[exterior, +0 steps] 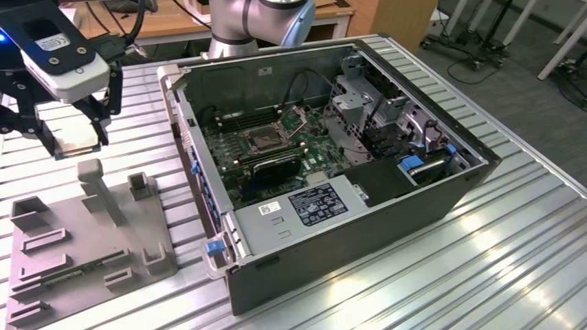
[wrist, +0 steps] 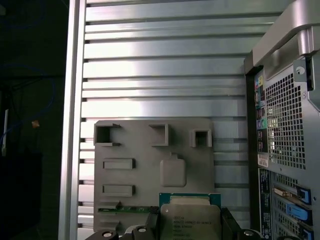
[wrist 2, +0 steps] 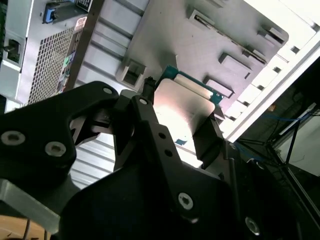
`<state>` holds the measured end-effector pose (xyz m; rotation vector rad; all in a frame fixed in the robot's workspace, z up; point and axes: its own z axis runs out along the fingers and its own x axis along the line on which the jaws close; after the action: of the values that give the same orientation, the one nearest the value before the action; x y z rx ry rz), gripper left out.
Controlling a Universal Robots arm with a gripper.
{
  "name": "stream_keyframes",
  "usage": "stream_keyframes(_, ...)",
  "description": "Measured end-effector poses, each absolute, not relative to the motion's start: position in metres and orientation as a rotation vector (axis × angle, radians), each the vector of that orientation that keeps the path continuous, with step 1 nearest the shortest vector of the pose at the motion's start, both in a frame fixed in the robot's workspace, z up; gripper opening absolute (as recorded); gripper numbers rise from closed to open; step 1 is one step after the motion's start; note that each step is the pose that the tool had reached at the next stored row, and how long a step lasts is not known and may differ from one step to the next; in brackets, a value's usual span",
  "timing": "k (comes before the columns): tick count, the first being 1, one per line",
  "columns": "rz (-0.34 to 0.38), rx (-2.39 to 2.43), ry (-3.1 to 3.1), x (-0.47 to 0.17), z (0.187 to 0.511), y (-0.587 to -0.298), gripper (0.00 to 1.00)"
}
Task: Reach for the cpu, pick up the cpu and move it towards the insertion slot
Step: 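Pick up the cpu and move it towards the insertion slot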
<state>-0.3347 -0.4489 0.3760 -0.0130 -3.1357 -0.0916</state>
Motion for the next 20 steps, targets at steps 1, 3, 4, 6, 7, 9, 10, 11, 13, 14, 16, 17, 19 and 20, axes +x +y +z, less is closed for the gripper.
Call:
stream_keyframes(1, -0.092, -0.013, -3.136, -0.3340, 0.3760, -0.4489, 0.55)
stream_keyframes(3, -0.092, -0.013, -3.136, -0.3340, 0.3759, -0.4489, 0.55)
stream_keyframes(4, -0.092, -0.013, -3.136, -0.3335, 0.3759, -0.4489, 0.55)
stream_keyframes(6, -0.092, -0.013, -3.136, -0.3331, 0.3758, -0.4489, 0.55)
stream_keyframes(7, -0.092, -0.013, -3.136, -0.3330, 0.3759, -0.4489, 0.55)
stream_keyframes(9, -0.092, -0.013, -3.136, -0.3322, 0.3759, -0.4489, 0.55)
stream_keyframes(10, -0.091, -0.013, -3.136, -0.3312, 0.3760, -0.4489, 0.55)
stream_keyframes(11, -0.092, -0.013, -3.136, -0.3303, 0.3759, -0.4490, 0.55)
stream_keyframes(13, -0.092, -0.013, -3.136, -0.3293, 0.3759, -0.4489, 0.55)
stream_keyframes(14, -0.092, -0.013, -3.136, -0.3286, 0.3759, -0.4489, 0.55)
stream_keyframes(16, -0.092, -0.013, -3.136, -0.3277, 0.3758, -0.4489, 0.55)
stream_keyframes(17, -0.092, -0.013, -3.136, -0.3270, 0.3759, -0.4489, 0.55)
stream_keyframes(19, -0.092, -0.013, -3.136, -0.3261, 0.3758, -0.4489, 0.55)
stream_keyframes(20, -0.092, -0.013, -3.136, -0.3256, 0.3758, -0.4489, 0.55)
